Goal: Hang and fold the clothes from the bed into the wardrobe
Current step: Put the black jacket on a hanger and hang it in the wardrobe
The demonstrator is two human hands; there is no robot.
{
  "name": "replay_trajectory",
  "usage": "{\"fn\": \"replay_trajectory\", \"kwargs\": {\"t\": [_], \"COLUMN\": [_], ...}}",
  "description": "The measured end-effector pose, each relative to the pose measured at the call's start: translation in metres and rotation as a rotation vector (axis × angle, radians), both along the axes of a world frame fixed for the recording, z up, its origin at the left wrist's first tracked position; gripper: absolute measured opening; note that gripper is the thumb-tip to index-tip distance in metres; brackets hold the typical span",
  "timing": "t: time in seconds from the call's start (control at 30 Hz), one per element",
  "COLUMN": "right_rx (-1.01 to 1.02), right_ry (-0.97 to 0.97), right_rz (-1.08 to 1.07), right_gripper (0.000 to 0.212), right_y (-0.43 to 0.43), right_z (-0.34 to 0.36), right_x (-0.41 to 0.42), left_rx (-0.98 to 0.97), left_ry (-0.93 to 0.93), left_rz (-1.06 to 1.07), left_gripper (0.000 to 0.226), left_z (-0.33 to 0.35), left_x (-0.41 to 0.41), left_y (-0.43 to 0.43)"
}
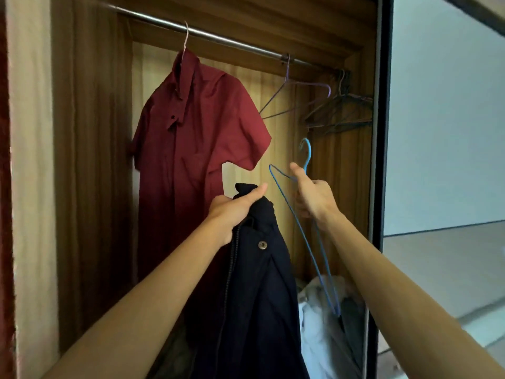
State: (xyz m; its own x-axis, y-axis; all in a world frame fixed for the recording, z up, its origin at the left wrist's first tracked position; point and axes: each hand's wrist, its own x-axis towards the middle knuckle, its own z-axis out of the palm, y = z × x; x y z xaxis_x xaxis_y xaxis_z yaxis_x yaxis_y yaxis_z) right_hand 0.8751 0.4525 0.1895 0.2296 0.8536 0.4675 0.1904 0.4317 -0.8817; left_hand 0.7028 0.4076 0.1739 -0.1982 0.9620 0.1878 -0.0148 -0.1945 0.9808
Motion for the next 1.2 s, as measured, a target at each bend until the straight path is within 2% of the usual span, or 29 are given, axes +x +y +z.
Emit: {"fn": "replay_trajectory", "kwargs": {"t": [0.07, 0.1, 0.17, 0.23, 0.3, 0.37, 0.43, 0.57, 0.7, 0.87, 1.03, 1.2], "right_rx": [-0.017, -0.019, -0.03, -0.059, -0.042, -0.003, 0.0, -0.035, -0.077, -0.024, -0.05, -0.1], "right_ry": [-0.028, -0.063, -0.082, -0.086, -0.139, -0.171, -0.184, -0.21, -0.247, -0.348, -0.33, -0.461], "right_rz": [-0.056, -0.097, -0.1, -0.033, -0.042, -0.074, -0.078, -0.093, -0.121, -0.161, -0.146, -0.078], "right_gripper": [0.061, 0.059, 0.053, 0.05, 0.049, 0.045, 0.041, 0.042, 0.043, 0.042, 0.042, 0.039], "right_y": [-0.017, -0.025, -0.044, -0.064, -0.081, -0.094, -0.108, -0.125, -0.132, -0.164, -0.192, -0.196], "right_z": [-0.018, -0.026, -0.04, -0.053, -0.064, -0.075, -0.084, -0.102, -0.121, -0.136, -0.155, -0.169], "right_x": [0.018, 0.027, 0.043, 0.054, 0.065, 0.081, 0.099, 0.141, 0.175, 0.202, 0.244, 0.237], "left_rx": [-0.059, -0.074, -0.068, -0.079, -0.092, -0.118, -0.157, -0.179, -0.153, -0.147, -0.135, -0.092], "left_ry": [-0.081, -0.106, -0.097, -0.011, 0.094, 0.189, 0.192, 0.165, 0.183, 0.255, 0.3, 0.396], "left_rz": [-0.025, -0.043, -0.055, -0.073, -0.108, -0.116, -0.092, -0.026, 0.005, -0.008, -0.04, -0.188], "left_gripper": [0.119, 0.122, 0.114, 0.112, 0.093, 0.056, 0.045, 0.047, 0.069, 0.065, 0.045, 0.061], "left_z": [-0.006, -0.008, -0.01, -0.011, -0.018, -0.037, -0.06, -0.072, -0.066, -0.059, -0.066, -0.071], "left_x": [0.001, 0.0, 0.001, 0.01, 0.027, 0.042, 0.05, 0.056, 0.069, 0.089, 0.114, 0.169], "left_y": [-0.006, -0.004, 0.0, -0.003, -0.017, -0.03, -0.031, -0.032, -0.035, -0.045, -0.057, -0.072]}}
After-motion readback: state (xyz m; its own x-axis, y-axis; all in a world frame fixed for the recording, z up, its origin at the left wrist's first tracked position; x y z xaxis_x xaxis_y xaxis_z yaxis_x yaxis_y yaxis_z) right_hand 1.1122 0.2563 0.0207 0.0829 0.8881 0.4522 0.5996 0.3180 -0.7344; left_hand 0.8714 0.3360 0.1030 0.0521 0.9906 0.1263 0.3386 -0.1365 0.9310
